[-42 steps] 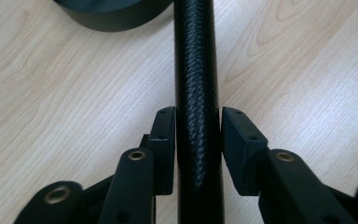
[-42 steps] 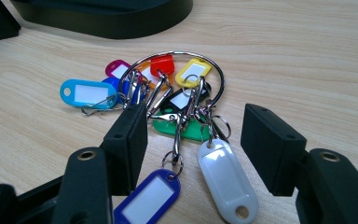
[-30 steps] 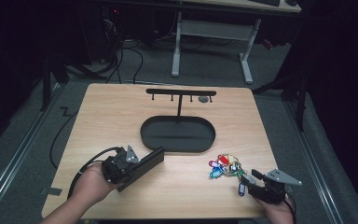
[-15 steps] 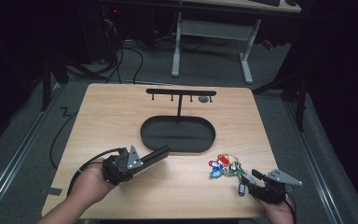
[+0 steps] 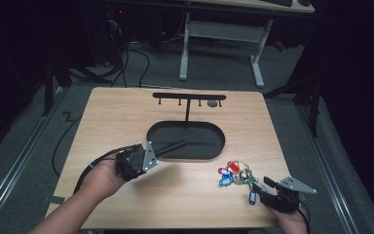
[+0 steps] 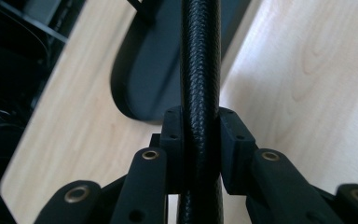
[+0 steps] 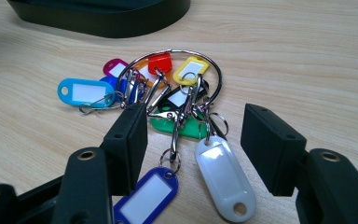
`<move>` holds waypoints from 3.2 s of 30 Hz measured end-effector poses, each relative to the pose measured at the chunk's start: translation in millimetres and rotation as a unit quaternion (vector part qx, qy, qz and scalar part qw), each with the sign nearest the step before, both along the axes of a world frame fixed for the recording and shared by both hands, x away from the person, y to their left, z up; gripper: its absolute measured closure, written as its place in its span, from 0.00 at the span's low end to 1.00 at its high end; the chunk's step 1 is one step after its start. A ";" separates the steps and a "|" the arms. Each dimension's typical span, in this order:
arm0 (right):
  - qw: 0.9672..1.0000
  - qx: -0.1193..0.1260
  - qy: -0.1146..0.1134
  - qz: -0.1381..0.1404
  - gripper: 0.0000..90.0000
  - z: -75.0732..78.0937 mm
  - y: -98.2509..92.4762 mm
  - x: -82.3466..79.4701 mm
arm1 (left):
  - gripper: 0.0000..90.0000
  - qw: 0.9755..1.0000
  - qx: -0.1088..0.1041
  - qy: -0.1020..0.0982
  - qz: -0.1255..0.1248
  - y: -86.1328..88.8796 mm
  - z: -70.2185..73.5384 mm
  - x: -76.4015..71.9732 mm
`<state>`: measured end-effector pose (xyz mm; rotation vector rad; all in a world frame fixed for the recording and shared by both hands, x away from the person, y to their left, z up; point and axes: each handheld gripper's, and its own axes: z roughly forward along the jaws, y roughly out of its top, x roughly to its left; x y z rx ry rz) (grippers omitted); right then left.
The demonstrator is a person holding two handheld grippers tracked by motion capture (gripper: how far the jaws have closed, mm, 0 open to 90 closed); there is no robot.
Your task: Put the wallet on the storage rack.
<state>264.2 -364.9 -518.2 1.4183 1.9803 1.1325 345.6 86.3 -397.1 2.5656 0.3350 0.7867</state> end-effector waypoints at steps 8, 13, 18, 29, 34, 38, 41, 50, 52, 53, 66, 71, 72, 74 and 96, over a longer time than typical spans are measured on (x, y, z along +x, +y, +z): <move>1.000 0.002 0.000 -0.003 0.46 0.3 -0.7 -1.0 | 0.83 0.999 0.024 -0.035 -0.018 -20.3 -1.6 15.0; 1.000 0.002 -0.001 -0.004 0.46 0.4 -2.0 -1.4 | 0.83 0.997 0.037 -0.053 -0.038 -36.5 -5.3 25.7; 1.000 0.002 -0.003 -0.004 0.46 1.2 -2.3 -2.6 | 0.83 0.995 0.054 -0.067 -0.056 -54.0 -9.1 37.8; 1.000 0.007 -0.005 -0.004 0.46 1.7 -4.2 -3.3 | 0.83 0.990 0.077 -0.087 -0.085 -88.5 -21.5 63.3; 1.000 0.011 -0.003 -0.004 0.46 1.0 -4.5 -3.5 | 0.83 0.990 0.074 -0.091 -0.084 -96.1 -24.2 77.2; 1.000 0.011 -0.001 -0.002 0.46 0.2 -4.0 -2.5 | 0.83 0.990 0.072 -0.094 -0.082 -98.4 -29.9 87.3; 1.000 0.011 -0.002 -0.001 0.46 0.3 -3.8 -1.8 | 0.83 0.989 0.078 -0.091 -0.081 -99.5 -36.0 94.4; 1.000 0.013 0.001 0.000 0.46 -1.2 -4.4 -1.3 | 0.83 0.987 0.096 -0.098 -0.087 -106.0 -44.8 110.7; 1.000 0.013 0.002 -0.001 0.46 -1.4 -4.5 -1.5 | 0.83 0.986 0.098 -0.101 -0.093 -108.4 -47.1 112.6; 1.000 0.013 0.002 -0.001 0.46 -1.5 -4.7 -1.5 | 0.83 0.986 0.099 -0.100 -0.093 -108.9 -48.0 113.2; 1.000 0.014 0.006 0.000 0.46 -3.0 -4.6 -1.2 | 0.82 0.983 0.144 -0.082 -0.078 -104.8 -68.5 123.9; 1.000 0.015 0.004 0.001 0.46 -2.0 -4.2 -1.9 | 0.81 0.982 0.154 -0.080 -0.076 -103.5 -72.2 121.9; 1.000 0.015 0.004 0.001 0.46 -2.0 -4.0 -2.0 | 0.80 0.982 0.157 -0.077 -0.074 -104.2 -72.8 121.2; 1.000 0.015 0.003 0.002 0.46 -2.0 -3.6 -1.9 | 0.78 0.983 0.156 -0.069 -0.070 -105.3 -73.9 120.2; 1.000 0.008 0.004 0.004 0.46 -0.7 -1.1 -1.9 | 0.65 0.998 0.050 -0.009 -0.021 -82.5 -59.8 103.8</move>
